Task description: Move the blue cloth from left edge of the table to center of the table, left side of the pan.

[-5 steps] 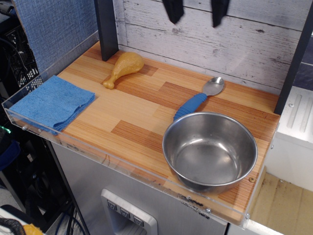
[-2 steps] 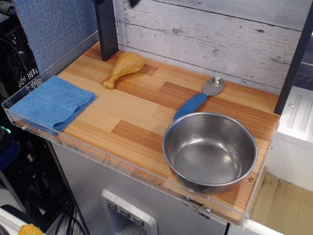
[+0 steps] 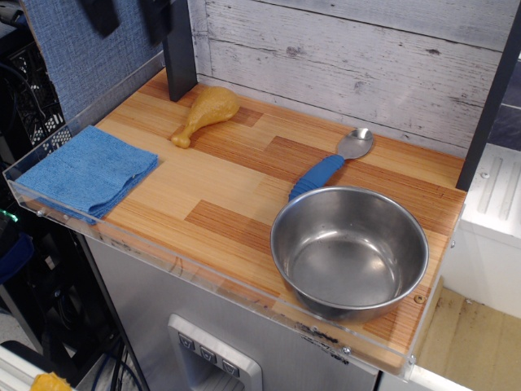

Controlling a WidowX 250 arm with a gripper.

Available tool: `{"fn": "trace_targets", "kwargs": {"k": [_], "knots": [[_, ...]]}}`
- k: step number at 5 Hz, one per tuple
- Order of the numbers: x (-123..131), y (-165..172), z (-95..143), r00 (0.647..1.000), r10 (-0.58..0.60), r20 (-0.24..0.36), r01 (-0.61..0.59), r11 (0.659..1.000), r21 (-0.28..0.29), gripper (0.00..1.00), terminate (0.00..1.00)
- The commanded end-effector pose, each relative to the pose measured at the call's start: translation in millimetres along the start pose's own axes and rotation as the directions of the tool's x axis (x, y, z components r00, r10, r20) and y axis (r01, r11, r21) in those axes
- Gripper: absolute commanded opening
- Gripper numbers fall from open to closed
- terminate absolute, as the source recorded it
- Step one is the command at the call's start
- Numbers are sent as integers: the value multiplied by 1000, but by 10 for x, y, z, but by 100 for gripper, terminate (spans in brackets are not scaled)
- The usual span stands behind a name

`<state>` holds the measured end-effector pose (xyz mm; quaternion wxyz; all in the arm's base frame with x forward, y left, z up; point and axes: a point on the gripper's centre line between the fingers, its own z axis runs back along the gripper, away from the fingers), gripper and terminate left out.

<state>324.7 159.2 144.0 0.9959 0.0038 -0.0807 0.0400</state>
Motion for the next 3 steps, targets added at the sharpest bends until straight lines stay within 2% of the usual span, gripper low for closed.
{"fn": "trace_targets", "kwargs": {"k": [1,3], "knots": [[-263,323,-70,999,-44,-17,44,999,-5,100,0],[-571,471,-268,997,-64,-38,63,998,-15,100,0]]}}
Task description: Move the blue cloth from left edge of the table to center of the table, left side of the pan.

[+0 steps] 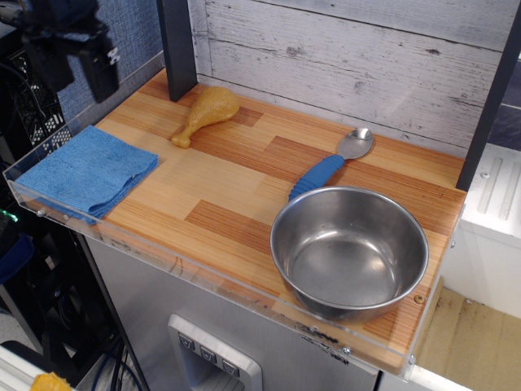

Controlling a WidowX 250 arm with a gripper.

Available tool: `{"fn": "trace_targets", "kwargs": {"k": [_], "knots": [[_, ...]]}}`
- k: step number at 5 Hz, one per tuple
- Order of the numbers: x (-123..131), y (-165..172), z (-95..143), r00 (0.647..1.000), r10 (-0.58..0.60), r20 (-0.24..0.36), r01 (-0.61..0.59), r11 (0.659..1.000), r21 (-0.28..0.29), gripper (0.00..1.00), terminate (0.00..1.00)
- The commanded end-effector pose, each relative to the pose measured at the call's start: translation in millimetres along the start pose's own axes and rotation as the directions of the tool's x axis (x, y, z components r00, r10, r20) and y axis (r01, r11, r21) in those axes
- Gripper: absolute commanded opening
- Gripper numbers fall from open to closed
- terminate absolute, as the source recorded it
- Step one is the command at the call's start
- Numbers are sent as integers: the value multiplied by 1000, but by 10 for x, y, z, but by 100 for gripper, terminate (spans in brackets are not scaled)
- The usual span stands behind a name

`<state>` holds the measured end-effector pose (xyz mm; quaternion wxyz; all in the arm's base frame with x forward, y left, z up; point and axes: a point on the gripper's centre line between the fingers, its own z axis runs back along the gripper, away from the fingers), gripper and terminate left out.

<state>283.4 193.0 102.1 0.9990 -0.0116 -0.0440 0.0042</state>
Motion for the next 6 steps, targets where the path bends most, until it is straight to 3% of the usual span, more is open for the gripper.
{"fn": "trace_targets", "kwargs": {"k": [1,4,6], "knots": [[-166,81,-87,999,17,48,-19,999,35,100,0],[-53,96,-602,1000,7,2,-7,997,73,100,0],[-77,-26,-933,997,-30,-71,37,994,99,100,0]]}}
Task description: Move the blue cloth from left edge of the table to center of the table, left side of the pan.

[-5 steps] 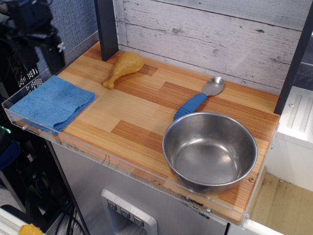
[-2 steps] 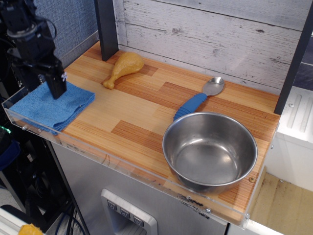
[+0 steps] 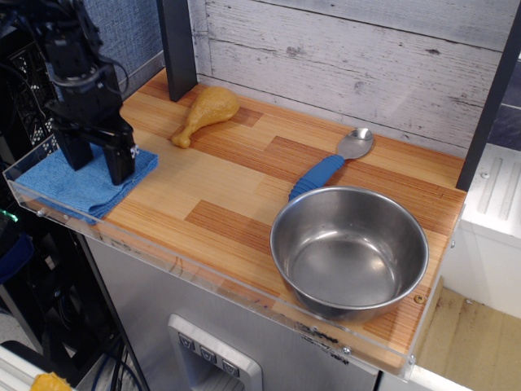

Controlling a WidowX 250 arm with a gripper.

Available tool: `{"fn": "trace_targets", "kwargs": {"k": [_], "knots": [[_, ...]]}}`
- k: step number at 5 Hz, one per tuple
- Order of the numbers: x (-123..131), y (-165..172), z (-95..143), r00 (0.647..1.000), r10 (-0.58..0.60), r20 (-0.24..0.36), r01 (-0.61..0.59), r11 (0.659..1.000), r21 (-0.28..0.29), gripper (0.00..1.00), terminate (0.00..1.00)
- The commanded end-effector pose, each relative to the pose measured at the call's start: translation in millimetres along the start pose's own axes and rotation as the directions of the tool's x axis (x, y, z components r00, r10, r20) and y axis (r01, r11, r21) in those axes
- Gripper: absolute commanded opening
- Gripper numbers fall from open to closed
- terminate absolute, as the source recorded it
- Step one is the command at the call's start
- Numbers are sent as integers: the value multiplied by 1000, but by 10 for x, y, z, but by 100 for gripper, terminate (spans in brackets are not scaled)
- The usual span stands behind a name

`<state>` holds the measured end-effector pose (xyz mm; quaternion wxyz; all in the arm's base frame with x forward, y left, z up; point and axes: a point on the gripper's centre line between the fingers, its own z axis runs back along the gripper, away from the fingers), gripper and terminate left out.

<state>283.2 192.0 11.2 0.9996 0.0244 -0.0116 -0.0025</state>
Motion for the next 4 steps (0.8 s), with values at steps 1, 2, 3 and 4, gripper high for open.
{"fn": "trace_targets", "kwargs": {"k": [1,2,3,4], "knots": [[-25,-194,-239,994,-60,-90,65,996,59,100,0],[-19,-295,-192,992,-77,-99,82,995,48,100,0],[-23,-564,23,996,-75,-55,75,997,2,100,0],[-58,-896,171,997,-68,-25,66,996,-66,100,0]]}}
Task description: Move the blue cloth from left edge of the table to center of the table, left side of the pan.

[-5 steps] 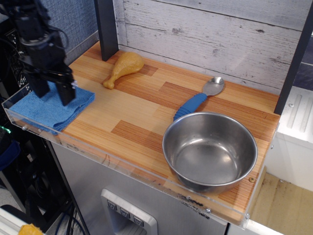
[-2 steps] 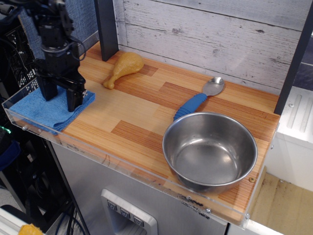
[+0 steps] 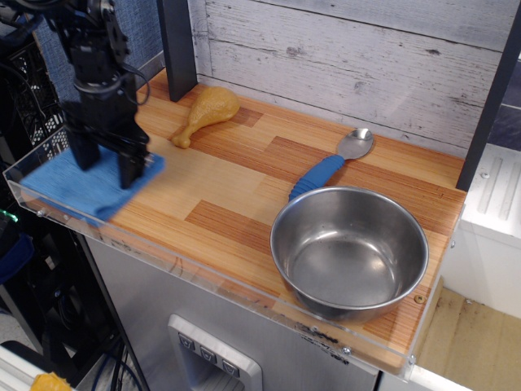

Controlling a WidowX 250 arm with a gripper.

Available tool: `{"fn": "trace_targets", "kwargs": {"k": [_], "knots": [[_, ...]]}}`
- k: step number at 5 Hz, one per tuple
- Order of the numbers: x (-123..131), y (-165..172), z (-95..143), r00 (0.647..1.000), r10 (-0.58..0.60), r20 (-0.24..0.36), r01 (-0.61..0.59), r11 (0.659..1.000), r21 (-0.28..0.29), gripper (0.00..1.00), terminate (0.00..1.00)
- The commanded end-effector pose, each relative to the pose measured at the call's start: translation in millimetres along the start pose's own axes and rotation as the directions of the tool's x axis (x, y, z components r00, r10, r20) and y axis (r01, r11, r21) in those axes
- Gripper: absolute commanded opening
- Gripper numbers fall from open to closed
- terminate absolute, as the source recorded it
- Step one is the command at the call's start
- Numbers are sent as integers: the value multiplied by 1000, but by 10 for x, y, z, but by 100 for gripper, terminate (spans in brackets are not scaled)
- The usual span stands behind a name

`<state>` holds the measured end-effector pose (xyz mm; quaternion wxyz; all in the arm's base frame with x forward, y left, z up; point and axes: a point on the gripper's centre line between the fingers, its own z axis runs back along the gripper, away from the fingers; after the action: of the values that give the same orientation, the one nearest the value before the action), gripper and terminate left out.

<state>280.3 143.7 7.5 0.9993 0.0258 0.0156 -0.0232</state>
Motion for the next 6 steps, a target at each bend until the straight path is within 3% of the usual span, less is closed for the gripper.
{"fn": "trace_targets", "kwargs": {"k": [1,3,6], "knots": [[-72,-752,260,999,7,42,-1,987,-159,100,0],[-58,-1171,224,999,31,33,-25,986,-166,100,0],[215,-908,322,985,140,97,-125,982,-143,100,0]]}}
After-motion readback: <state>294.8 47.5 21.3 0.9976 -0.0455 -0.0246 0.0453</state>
